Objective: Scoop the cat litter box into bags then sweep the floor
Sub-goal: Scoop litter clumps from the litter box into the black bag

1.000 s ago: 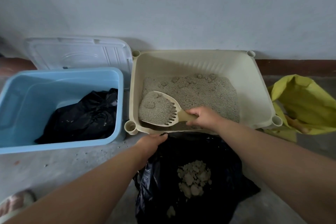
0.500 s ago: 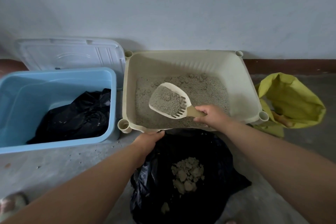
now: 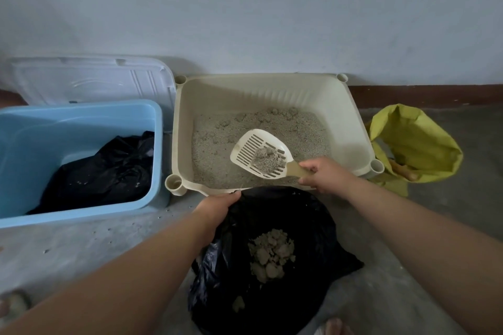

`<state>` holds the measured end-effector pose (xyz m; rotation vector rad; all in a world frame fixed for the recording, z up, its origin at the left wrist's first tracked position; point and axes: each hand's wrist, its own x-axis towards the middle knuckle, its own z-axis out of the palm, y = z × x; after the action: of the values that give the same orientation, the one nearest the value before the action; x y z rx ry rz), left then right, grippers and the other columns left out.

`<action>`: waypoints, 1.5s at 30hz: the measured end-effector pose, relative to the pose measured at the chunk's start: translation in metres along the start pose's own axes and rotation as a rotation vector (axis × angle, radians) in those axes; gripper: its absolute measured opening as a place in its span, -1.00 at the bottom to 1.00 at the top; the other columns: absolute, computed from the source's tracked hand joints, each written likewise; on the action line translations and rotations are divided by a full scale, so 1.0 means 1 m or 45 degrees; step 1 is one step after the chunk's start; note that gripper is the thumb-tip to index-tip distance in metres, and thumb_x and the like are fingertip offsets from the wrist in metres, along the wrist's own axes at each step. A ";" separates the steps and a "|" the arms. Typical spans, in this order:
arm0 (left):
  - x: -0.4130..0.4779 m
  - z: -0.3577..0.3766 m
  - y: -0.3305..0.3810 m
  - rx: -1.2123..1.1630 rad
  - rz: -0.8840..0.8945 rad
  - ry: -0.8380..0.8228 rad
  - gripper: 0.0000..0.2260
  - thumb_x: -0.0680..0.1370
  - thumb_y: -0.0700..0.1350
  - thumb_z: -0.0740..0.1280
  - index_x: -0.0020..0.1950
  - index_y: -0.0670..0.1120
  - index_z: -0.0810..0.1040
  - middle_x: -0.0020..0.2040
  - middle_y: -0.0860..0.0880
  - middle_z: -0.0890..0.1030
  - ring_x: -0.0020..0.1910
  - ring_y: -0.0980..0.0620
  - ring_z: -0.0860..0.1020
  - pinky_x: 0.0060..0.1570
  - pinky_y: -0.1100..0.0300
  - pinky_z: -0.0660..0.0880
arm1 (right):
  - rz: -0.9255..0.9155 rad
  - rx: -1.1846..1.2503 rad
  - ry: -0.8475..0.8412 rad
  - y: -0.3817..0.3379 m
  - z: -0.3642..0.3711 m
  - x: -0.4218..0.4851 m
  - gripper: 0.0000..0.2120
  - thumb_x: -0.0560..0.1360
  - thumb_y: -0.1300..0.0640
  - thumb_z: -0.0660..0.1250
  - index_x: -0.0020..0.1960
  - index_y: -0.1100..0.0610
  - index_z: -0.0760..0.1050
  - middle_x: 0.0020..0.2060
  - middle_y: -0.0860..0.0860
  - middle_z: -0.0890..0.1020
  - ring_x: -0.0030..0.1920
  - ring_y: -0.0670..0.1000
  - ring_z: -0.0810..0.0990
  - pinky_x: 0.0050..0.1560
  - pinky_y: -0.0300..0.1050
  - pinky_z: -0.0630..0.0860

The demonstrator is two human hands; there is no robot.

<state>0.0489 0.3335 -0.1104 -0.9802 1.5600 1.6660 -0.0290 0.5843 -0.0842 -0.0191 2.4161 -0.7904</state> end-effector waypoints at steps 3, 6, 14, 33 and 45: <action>0.001 0.002 -0.001 -0.039 0.002 -0.019 -0.74 0.47 0.01 0.44 0.05 -0.13 0.65 -0.01 -0.19 0.68 0.00 -0.16 0.65 0.17 -0.07 0.54 | -0.018 -0.001 0.038 0.003 -0.006 -0.006 -0.70 0.46 0.21 0.42 0.19 0.10 0.58 -0.24 0.04 0.61 -0.41 -0.09 0.46 -0.38 -0.23 0.40; -0.003 0.004 -0.001 -0.092 -0.017 -0.034 -0.78 0.51 -0.04 0.41 0.02 -0.18 0.64 -0.03 -0.20 0.68 -0.02 -0.16 0.65 0.11 0.01 0.55 | -0.061 -0.071 0.104 0.005 -0.007 -0.013 -0.67 0.43 0.17 0.45 0.19 0.07 0.59 -0.06 0.09 0.67 -0.11 0.07 0.62 -0.04 -0.07 0.51; -0.008 0.011 0.000 -0.085 0.000 -0.049 -0.76 0.51 -0.04 0.41 0.05 -0.19 0.64 -0.04 -0.19 0.68 -0.04 -0.14 0.65 0.10 0.03 0.55 | 0.025 -0.320 0.136 0.005 -0.015 -0.020 -0.78 0.40 0.07 0.45 0.02 0.10 0.61 -0.12 0.05 0.63 -0.09 0.04 0.57 0.00 -0.06 0.53; -0.009 0.007 0.005 -0.118 -0.004 0.047 -0.80 0.51 -0.02 0.40 -0.08 -0.15 0.62 -0.05 -0.21 0.66 -0.04 -0.19 0.63 0.16 -0.12 0.53 | -0.525 -0.684 0.294 0.041 0.001 -0.059 -0.83 0.34 0.09 0.49 -0.07 0.02 0.63 -0.23 -0.06 0.58 -0.17 0.05 0.60 -0.17 -0.13 0.47; -0.010 0.012 0.004 -0.149 -0.053 0.000 -0.77 0.52 -0.04 0.39 0.00 -0.21 0.63 -0.05 -0.22 0.68 -0.07 -0.18 0.65 0.10 -0.04 0.56 | -0.130 -0.268 0.294 0.015 -0.025 -0.050 -0.72 0.38 0.12 0.48 0.09 0.03 0.58 -0.13 -0.06 0.61 -0.10 -0.03 0.57 -0.06 -0.12 0.50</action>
<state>0.0491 0.3449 -0.0997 -1.0648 1.4459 1.7447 0.0009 0.6199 -0.0499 -0.1416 2.7270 -0.6072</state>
